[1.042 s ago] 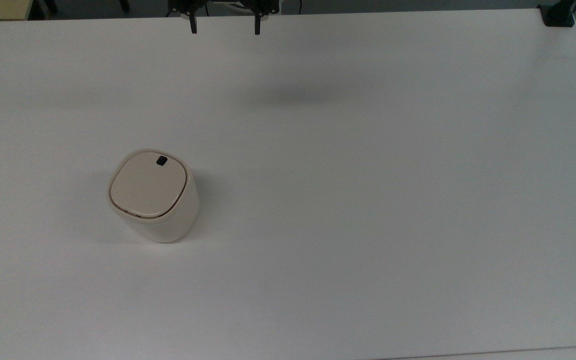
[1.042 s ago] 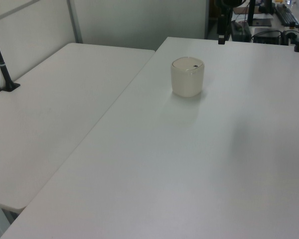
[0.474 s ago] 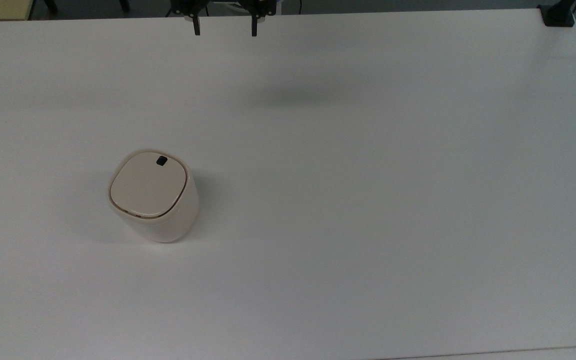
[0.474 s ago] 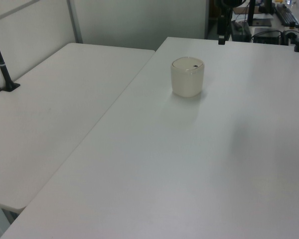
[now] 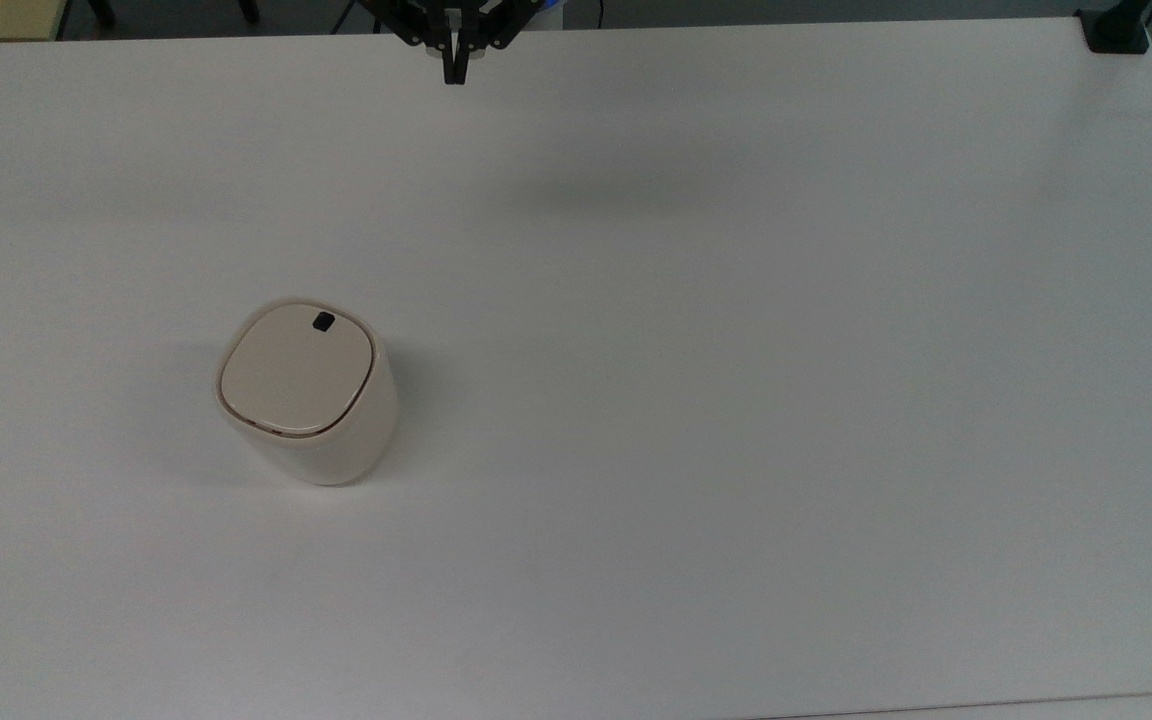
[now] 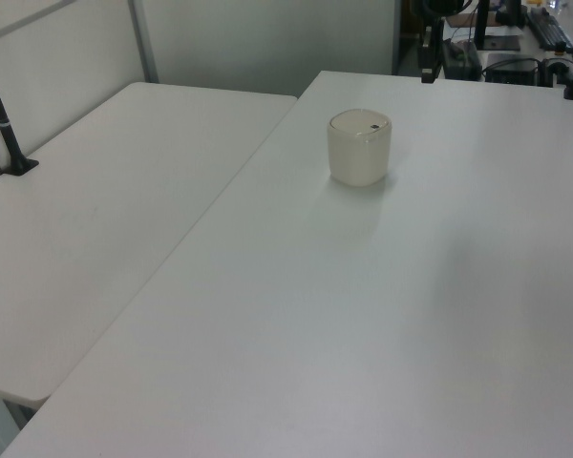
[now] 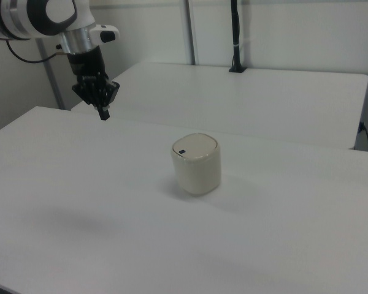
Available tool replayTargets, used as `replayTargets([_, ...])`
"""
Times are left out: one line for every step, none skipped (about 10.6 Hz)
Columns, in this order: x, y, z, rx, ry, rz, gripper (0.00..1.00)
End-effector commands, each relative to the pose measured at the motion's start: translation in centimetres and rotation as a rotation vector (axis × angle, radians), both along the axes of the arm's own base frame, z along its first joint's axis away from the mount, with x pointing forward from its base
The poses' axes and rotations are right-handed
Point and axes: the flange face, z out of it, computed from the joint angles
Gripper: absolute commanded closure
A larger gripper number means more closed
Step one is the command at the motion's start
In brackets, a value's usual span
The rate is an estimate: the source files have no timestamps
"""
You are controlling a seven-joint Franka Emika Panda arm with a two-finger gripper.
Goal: Open the trash bin
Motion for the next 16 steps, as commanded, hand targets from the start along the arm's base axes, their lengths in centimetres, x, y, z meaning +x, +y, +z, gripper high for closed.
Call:
replayTargets([0.5,0.5,-0.9,-0.004,0.011,0.026,1.0])
replayTargets([0.9,0.2,-0.8,-0.002,-0.019,0.01,1.0])
replayTargets([1.4,0.0,-0.9,0.002,-0.04,0.003,1.0])
replayTargets([2.4,-0.3,-2.2,0.001,-0.048,-0.007,1.0])
replayTargets([3.9,-1.0,-3.6,-0.006,-0.075,-0.055,1.0])
replayTargets([5.6,-2.9,-3.9,0.0,-0.137,-0.14,1.0])
replayTargets([6.9,-4.6,-4.7,0.004,-0.175,-0.213,1.0])
replayTargets([7.8,-6.2,-5.5,-0.004,-0.201,-0.257,1.0])
replayTargets([8.5,-7.5,-6.0,-0.007,-0.237,-0.304,1.0])
replayTargets([9.1,-8.4,-6.9,-0.016,-0.255,-0.351,1.0])
replayTargets([9.7,-9.1,-8.6,-0.035,-0.243,-0.389,1.0])
replayTargets([10.1,-9.3,-10.1,-0.05,-0.224,-0.4,1.0])
replayTargets([10.4,-9.6,-11.7,-0.057,-0.201,-0.407,1.0])
replayTargets([10.7,-10.4,-12.5,-0.059,-0.205,-0.443,1.0])
replayTargets([11.1,-11.2,-12.3,-0.052,-0.252,-0.476,1.0])
replayTargets([11.2,-11.8,-12.3,-0.049,-0.273,-0.492,1.0])
